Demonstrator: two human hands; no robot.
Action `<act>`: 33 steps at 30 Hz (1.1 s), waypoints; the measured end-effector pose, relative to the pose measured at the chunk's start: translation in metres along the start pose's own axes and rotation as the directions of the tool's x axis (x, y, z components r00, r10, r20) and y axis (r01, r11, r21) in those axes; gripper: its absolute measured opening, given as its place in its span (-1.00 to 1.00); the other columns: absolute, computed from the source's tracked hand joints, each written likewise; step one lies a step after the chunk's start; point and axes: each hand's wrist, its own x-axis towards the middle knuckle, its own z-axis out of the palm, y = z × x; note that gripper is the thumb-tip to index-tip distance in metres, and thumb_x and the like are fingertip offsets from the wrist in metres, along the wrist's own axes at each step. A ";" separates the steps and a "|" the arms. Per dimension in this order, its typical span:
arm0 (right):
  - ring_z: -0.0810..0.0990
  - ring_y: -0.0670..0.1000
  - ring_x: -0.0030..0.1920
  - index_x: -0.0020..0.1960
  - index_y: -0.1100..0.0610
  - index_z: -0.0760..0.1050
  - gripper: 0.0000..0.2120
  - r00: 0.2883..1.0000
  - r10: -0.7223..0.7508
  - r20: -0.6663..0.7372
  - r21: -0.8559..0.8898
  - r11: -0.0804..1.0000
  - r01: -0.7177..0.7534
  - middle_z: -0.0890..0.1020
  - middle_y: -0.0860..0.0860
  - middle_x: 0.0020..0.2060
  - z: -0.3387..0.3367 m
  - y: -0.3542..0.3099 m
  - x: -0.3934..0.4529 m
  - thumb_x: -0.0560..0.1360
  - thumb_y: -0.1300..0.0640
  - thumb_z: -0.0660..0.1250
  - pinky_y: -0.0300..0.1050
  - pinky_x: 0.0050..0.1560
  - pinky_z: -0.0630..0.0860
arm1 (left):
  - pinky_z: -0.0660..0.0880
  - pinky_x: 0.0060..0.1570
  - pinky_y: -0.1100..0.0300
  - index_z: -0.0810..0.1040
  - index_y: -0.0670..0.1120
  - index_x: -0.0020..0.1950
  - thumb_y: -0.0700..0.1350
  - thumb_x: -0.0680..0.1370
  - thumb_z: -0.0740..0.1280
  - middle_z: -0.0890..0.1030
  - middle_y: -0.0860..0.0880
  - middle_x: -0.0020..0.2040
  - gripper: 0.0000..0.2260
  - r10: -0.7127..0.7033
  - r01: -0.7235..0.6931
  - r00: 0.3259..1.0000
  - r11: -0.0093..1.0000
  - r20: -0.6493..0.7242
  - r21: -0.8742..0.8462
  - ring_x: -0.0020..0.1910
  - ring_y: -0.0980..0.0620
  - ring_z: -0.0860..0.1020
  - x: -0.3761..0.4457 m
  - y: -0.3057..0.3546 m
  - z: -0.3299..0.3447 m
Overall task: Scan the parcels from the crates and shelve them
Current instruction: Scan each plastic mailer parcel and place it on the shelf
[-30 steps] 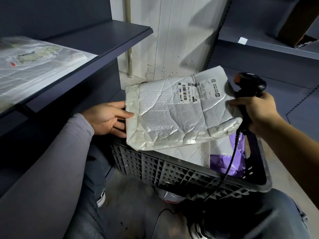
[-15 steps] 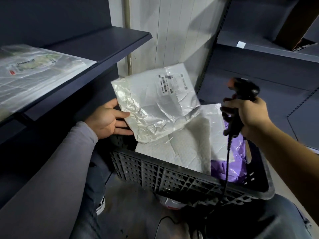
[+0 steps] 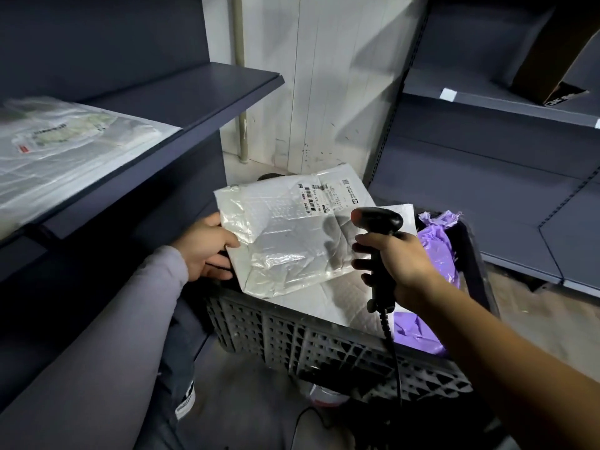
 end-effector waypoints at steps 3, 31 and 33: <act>0.67 0.11 -0.30 0.15 0.21 0.59 -0.82 1.000 0.014 0.004 -0.018 1.000 -0.014 0.67 0.14 -0.12 0.002 0.002 0.002 0.55 0.26 0.41 -0.10 -0.35 0.44 | 0.51 -0.55 0.17 0.53 0.09 0.36 -0.26 0.62 0.38 0.68 -0.11 0.13 -0.63 0.019 -0.019 1.000 0.999 -0.015 -0.049 -0.20 -0.14 0.66 0.006 -0.002 0.003; 0.65 0.04 -0.39 0.04 0.19 0.57 -0.92 0.964 -0.255 0.078 -0.201 0.943 0.265 0.64 0.09 -0.21 0.031 -0.015 -0.026 0.55 0.28 0.39 -0.08 -0.39 0.48 | 0.67 -0.35 -0.01 0.48 0.07 0.47 -0.28 0.61 0.29 0.55 -0.09 0.32 -0.54 0.008 -0.052 0.983 0.969 -0.182 -0.242 0.23 -0.25 0.57 0.021 0.000 0.005; 0.65 0.04 -0.39 0.03 0.18 0.57 -0.92 0.962 -0.261 0.082 -0.208 0.939 0.273 0.64 0.09 -0.23 0.031 -0.015 -0.029 0.55 0.28 0.39 -0.08 -0.38 0.48 | 0.67 -0.35 -0.01 0.48 0.07 0.47 -0.27 0.62 0.28 0.55 -0.09 0.32 -0.55 0.010 -0.055 0.983 0.970 -0.185 -0.238 0.22 -0.25 0.57 0.022 -0.001 0.006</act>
